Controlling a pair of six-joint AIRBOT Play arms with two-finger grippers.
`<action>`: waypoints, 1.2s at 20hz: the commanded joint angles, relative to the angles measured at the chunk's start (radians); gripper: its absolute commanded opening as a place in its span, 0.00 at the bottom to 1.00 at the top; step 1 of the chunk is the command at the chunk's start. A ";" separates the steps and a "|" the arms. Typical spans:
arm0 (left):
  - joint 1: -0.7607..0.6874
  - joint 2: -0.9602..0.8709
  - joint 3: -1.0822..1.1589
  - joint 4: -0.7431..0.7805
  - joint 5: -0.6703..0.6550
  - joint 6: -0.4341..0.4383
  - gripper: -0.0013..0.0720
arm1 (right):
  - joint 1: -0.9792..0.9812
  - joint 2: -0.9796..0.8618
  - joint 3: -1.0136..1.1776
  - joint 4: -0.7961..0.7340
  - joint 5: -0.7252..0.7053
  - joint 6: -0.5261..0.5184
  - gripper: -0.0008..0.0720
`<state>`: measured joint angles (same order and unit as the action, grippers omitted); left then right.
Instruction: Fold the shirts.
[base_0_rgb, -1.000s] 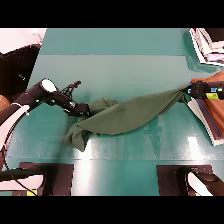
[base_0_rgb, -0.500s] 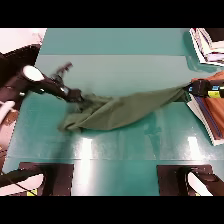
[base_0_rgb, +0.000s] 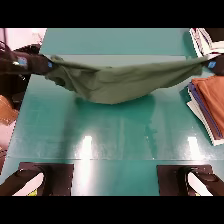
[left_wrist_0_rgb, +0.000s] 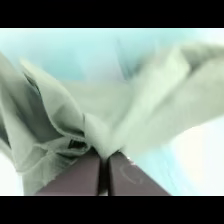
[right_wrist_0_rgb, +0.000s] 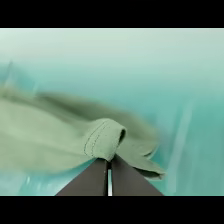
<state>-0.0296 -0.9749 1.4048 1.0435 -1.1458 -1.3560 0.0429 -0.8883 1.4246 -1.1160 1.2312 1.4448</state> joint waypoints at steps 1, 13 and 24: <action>0.003 0.053 0.167 0.010 -0.013 -0.001 0.05 | 0.000 0.001 0.163 -0.013 0.000 -0.039 0.03; 0.003 0.021 0.423 0.004 -0.237 -0.063 0.05 | -0.002 -0.033 0.385 -0.159 0.199 0.043 0.03; 0.000 0.005 -0.595 0.016 -0.010 0.026 0.12 | 0.100 -0.089 -0.303 -0.158 0.139 0.056 0.03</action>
<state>-0.0311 -0.9691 1.0031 1.0512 -1.2633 -1.3647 0.1223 -0.9749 1.2396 -1.2758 1.4162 1.4982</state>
